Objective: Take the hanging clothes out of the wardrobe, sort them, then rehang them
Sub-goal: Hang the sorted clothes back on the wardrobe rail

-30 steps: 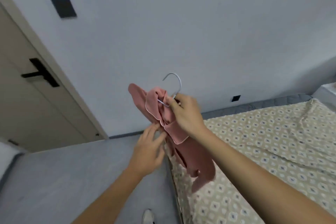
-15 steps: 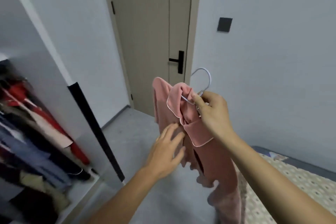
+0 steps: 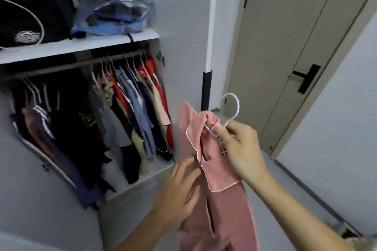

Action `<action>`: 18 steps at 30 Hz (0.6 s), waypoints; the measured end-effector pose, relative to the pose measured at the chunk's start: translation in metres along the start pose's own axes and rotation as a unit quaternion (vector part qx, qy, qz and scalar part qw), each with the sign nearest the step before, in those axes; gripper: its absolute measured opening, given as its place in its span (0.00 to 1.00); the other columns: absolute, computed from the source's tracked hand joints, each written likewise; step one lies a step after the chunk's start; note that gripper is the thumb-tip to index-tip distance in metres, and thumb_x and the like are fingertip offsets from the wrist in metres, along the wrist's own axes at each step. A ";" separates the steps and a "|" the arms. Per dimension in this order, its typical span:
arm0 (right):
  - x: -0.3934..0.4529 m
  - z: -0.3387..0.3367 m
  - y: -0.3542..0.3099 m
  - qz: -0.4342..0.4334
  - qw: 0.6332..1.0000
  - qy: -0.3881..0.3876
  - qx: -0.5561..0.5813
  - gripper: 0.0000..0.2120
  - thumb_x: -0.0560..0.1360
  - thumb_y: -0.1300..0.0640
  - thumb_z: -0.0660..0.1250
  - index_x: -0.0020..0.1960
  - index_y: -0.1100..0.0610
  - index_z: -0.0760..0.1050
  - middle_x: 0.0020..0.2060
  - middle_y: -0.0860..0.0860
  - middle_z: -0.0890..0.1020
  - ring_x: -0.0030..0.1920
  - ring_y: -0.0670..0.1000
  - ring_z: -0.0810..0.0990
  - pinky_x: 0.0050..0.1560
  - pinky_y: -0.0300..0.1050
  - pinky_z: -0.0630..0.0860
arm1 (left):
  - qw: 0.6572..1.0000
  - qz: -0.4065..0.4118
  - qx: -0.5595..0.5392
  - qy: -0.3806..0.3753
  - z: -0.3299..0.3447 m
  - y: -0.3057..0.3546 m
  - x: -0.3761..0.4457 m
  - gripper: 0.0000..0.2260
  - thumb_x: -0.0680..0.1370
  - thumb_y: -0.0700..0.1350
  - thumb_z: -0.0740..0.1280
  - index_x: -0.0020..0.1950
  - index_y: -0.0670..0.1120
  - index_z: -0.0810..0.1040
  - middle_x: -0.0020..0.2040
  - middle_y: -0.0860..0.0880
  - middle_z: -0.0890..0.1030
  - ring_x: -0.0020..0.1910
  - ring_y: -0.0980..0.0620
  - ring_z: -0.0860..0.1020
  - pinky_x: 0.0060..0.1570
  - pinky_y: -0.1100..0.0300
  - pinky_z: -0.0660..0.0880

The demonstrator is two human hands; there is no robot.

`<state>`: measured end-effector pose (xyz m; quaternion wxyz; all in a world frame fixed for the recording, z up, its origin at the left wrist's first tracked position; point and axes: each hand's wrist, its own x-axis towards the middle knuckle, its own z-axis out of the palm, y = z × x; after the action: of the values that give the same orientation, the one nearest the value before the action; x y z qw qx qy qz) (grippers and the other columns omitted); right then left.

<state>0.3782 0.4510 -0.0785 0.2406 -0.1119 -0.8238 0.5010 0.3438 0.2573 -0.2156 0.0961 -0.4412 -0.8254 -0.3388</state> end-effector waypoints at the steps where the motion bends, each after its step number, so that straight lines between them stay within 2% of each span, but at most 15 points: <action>1: 0.001 0.014 -0.005 -0.009 1.000 -0.021 0.009 0.23 0.82 0.50 0.68 0.34 0.62 0.71 0.26 0.47 0.70 0.30 0.46 0.64 0.32 0.44 0.62 | 1.000 -0.019 0.004 0.009 -0.011 -0.004 -0.012 0.23 0.79 0.43 0.68 0.75 0.49 0.72 0.79 0.50 0.65 0.77 0.50 0.66 0.72 0.49 0.68; 4: 0.005 0.053 -0.013 -0.036 0.996 -0.080 0.033 0.23 0.83 0.51 0.68 0.34 0.63 0.71 0.25 0.46 0.69 0.29 0.46 0.64 0.31 0.42 0.62 | 0.997 -0.056 0.013 0.051 -0.049 -0.007 -0.035 0.28 0.78 0.37 0.71 0.77 0.46 0.70 0.80 0.51 0.63 0.78 0.51 0.66 0.74 0.54 0.67; 7: 0.010 0.089 -0.023 -0.056 0.990 -0.123 0.047 0.22 0.83 0.53 0.68 0.33 0.62 0.71 0.23 0.43 0.70 0.27 0.46 0.66 0.31 0.39 0.62 | 0.990 -0.080 0.056 0.103 -0.077 -0.013 -0.046 0.28 0.79 0.37 0.71 0.78 0.44 0.69 0.81 0.51 0.63 0.79 0.50 0.66 0.75 0.55 0.66; 10: 0.012 0.123 -0.036 -0.064 0.982 -0.163 0.064 0.22 0.83 0.54 0.68 0.32 0.60 0.71 0.24 0.43 0.71 0.27 0.45 0.68 0.31 0.37 0.64 | 0.987 -0.088 0.101 0.090 -0.092 -0.032 -0.054 0.27 0.80 0.39 0.70 0.79 0.46 0.69 0.79 0.51 0.67 0.77 0.50 0.68 0.75 0.53 0.68; 12: 0.018 0.146 -0.043 -0.067 0.976 -0.189 0.079 0.22 0.83 0.55 0.67 0.32 0.58 0.69 0.24 0.43 0.70 0.28 0.45 0.67 0.31 0.36 0.64 | 0.985 -0.086 0.124 0.078 -0.098 -0.049 -0.057 0.22 0.81 0.41 0.68 0.76 0.46 0.72 0.74 0.51 0.72 0.72 0.49 0.72 0.70 0.49 0.72; 14: 0.027 0.170 -0.049 -0.082 0.971 -0.209 0.088 0.22 0.83 0.53 0.68 0.33 0.61 0.71 0.26 0.49 0.72 0.29 0.45 0.67 0.31 0.38 0.64 | 0.982 -0.101 0.142 0.078 -0.107 -0.067 -0.055 0.18 0.80 0.41 0.67 0.70 0.45 0.75 0.66 0.51 0.75 0.65 0.48 0.75 0.63 0.50 0.75; 16: 0.040 0.197 -0.055 -0.095 0.965 -0.228 0.091 0.23 0.83 0.50 0.68 0.36 0.66 0.75 0.29 0.56 0.74 0.30 0.45 0.68 0.34 0.46 0.67 | 0.979 -0.117 0.150 0.076 -0.120 -0.087 -0.052 0.15 0.77 0.41 0.68 0.64 0.46 0.77 0.59 0.52 0.76 0.58 0.48 0.75 0.57 0.51 0.75; 18: 0.056 0.226 -0.061 -0.108 0.963 -0.232 0.083 0.24 0.83 0.49 0.68 0.36 0.66 0.74 0.30 0.59 0.74 0.30 0.46 0.67 0.34 0.51 0.68 | 0.978 -0.127 0.155 0.067 -0.135 -0.114 -0.050 0.14 0.76 0.44 0.68 0.62 0.47 0.77 0.56 0.53 0.76 0.56 0.49 0.74 0.55 0.53 0.74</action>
<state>0.2186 0.2719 -0.0957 0.1041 0.1173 -0.8196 0.5510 0.2641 0.0943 -0.1911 0.1744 -0.2894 -0.9088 -0.2450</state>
